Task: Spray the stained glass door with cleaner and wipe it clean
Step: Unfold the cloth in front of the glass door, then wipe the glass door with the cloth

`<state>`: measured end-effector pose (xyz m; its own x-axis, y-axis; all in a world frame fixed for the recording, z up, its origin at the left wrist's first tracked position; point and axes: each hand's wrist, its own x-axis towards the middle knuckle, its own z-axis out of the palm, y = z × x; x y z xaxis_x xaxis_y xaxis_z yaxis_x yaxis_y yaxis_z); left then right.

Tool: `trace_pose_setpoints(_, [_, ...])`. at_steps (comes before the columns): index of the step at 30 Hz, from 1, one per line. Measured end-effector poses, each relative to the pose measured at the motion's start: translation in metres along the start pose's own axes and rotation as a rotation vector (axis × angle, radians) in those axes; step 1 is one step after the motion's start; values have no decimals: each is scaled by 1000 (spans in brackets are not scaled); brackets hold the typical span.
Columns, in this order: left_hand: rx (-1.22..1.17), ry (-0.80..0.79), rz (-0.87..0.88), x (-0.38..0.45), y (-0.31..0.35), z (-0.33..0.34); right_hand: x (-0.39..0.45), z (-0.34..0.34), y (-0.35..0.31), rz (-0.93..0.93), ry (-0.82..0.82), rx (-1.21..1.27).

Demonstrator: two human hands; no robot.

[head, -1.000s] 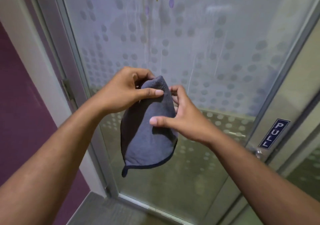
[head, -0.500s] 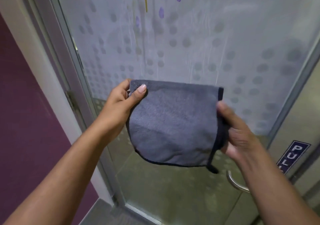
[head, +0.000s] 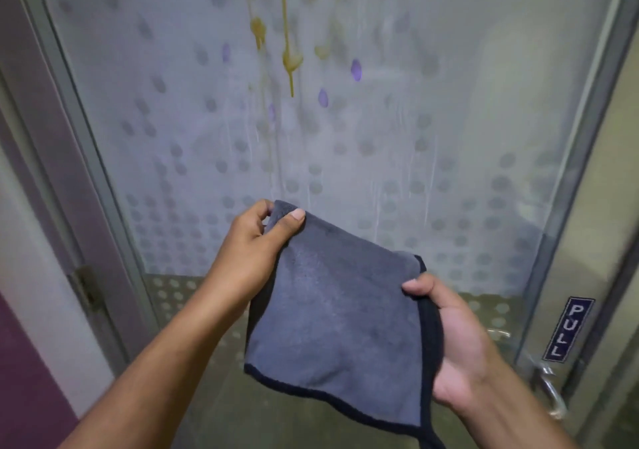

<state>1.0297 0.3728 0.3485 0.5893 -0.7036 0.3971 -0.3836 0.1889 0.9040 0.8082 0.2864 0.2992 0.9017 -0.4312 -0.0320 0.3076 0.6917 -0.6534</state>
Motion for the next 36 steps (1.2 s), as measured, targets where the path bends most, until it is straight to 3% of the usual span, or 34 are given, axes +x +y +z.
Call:
trace_pose_setpoints(2, [-78, -59, 18, 9, 4, -9, -3, 16, 12, -75, 16, 81])
trace_pose_setpoints(5, [62, -81, 178, 21, 15, -11, -2, 55, 29, -133, -18, -55])
trace_pose_setpoints(14, [156, -113, 517, 47, 73, -30, -36, 130, 6, -427, 190, -190])
trace_pose_setpoints(18, [256, 158, 765, 67, 91, -55, -45, 175, -25, -916, 470, -255])
trace_pose_setpoints(23, [593, 444, 1017, 116, 104, -93, 5, 192, -85, -1386, 933, -852])
trace_pose_setpoints(27, [838, 479, 1038, 158, 116, -114, 58, 177, -154, -1483, 1053, -1661])
trace_pose_setpoints(31, [971, 426, 1000, 189, 118, -121, 86, 158, -189, -1184, 1089, -2129])
trace_pose_setpoints(33, [1036, 411, 997, 202, 117, -121, 87, 154, -194, -1137, 1038, -2202])
trace_pose_setpoints(36, [1067, 396, 976, 214, 114, -119, 79, 155, -198, -1271, 887, -2035])
